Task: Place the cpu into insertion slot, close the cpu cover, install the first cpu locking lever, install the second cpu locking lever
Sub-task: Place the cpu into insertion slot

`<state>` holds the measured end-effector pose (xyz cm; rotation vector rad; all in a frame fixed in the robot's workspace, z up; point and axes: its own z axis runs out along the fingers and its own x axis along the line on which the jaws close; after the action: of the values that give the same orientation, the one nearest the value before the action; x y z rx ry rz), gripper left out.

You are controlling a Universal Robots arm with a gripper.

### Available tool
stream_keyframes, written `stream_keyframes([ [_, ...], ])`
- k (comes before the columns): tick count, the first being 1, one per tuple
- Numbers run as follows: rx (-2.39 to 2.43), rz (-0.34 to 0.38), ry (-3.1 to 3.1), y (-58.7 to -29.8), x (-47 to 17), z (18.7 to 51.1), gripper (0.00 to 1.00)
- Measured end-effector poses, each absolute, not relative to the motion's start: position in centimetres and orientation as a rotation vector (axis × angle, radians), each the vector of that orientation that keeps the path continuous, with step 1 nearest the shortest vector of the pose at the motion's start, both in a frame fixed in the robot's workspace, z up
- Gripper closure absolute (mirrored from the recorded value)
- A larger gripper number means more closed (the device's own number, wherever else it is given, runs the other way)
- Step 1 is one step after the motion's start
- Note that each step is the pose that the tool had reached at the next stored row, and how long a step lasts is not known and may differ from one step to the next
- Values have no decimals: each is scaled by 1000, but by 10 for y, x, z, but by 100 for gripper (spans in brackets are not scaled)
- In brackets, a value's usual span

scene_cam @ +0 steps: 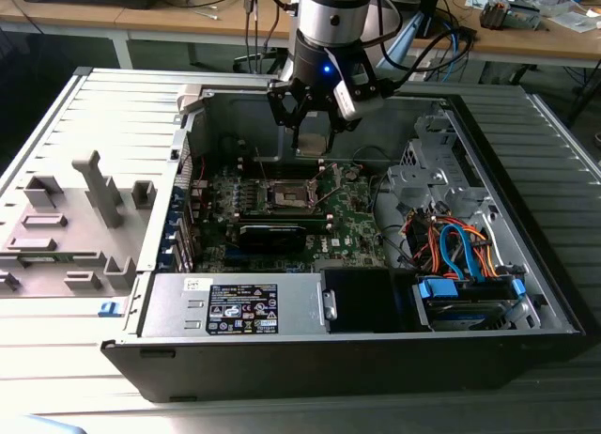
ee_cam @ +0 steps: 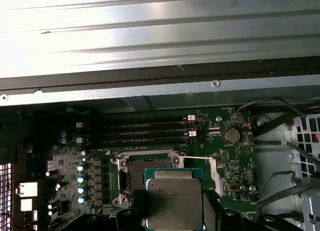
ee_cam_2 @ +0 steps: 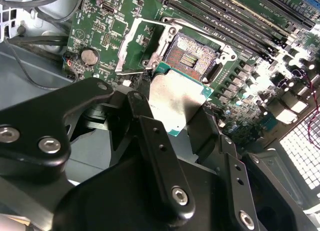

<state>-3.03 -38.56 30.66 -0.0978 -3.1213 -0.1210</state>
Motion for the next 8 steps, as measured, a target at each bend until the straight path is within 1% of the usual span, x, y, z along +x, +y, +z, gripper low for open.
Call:
stream_keyframes([
  [8,-105,-121,-3121,-386,-30,307,46],
])
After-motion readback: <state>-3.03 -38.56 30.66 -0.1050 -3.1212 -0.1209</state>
